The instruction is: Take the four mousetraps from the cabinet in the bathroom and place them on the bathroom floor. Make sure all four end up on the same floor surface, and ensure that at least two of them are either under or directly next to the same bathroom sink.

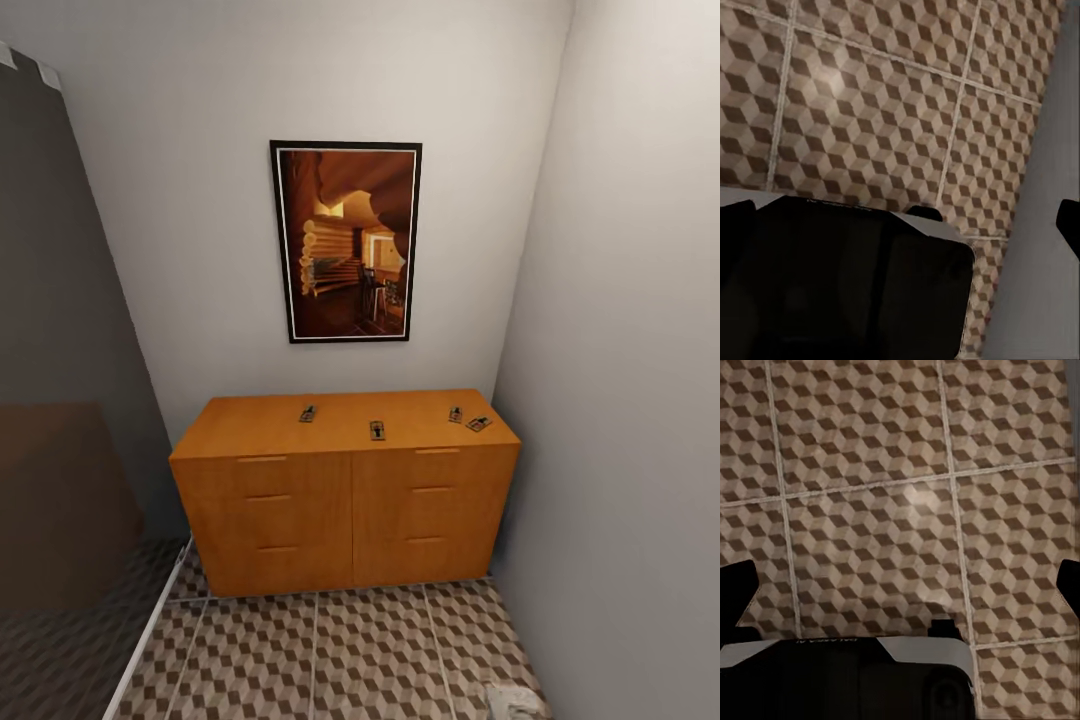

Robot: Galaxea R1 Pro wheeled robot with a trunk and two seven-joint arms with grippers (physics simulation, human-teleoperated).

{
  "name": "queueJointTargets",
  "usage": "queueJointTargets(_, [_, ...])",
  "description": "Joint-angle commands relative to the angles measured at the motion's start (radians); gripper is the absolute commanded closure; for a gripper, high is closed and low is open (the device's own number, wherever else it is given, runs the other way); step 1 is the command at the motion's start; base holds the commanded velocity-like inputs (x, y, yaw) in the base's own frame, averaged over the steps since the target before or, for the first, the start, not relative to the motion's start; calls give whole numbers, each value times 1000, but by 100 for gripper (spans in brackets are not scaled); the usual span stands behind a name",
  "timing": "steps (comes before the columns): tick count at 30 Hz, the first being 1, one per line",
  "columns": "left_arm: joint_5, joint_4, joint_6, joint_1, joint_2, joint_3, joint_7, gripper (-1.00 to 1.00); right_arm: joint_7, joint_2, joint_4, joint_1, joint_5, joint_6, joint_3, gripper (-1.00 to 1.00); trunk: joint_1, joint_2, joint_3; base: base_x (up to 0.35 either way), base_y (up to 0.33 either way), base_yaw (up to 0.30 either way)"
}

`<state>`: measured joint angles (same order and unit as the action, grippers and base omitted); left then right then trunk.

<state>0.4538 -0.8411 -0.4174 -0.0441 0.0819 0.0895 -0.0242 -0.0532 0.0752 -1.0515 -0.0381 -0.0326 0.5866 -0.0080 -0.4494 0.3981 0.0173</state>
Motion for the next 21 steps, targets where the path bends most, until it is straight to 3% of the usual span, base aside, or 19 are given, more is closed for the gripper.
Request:
queueJointTargets(1, [2, -69, -53, 0, 0, 0, 16, -100, -7, 4, -66, -1, -2, 62, 0, -100, -1, 2, 2, 3, 0, 0])
queueJointTargets(2, [2, -134, -99, 0, 1, 1, 33, -100, -10, 7, -128, -1, 0, 110, 1, -100, -1, 2, 2, 2, 0, 0])
queueJointTargets(3, [3, -268, -196, 0, 3, 5, 75, -100, -19, 18, -242, -4, 3, 185, 3, -100, -1, 2, 2, 1, 0, 0])
queueJointTargets(4, [3, -268, -196, 0, 3, 5, 75, -100, -19, 18, -242, -4, 3, 185, 3, -100, -1, 2, 2, 1, 0, 0])
queueJointTargets(5, [6, -399, -298, 0, 13, 13, 121, -100, -30, 32, -316, -21, 5, 241, 5, -100, -1, 2, 2, 0, 0, 0])
queueJointTargets(9, [11, -592, -471, 17, 57, 26, 191, -100, -53, 63, -386, -122, 8, 338, 8, -100, -1, 2, 2, 0, 0, 0])
queueJointTargets(13, [13, -664, -552, 117, 82, 33, 226, -100, -94, 98, -415, -227, 23, 407, 9, -100, -1, 2, 2, 0, 0, 0])
queueJointTargets(17, [15, -695, -588, 223, 91, 36, 245, -100, -164, 99, -425, -330, 56, 432, 8, -100, -1, 2, 2, 0, 0, 0])
queueJointTargets(21, [22, -704, -606, 370, 93, 37, 260, -100, -225, 99, -423, -456, 77, 444, 8, -100, -1, 2, 2, 0, 0, 0])
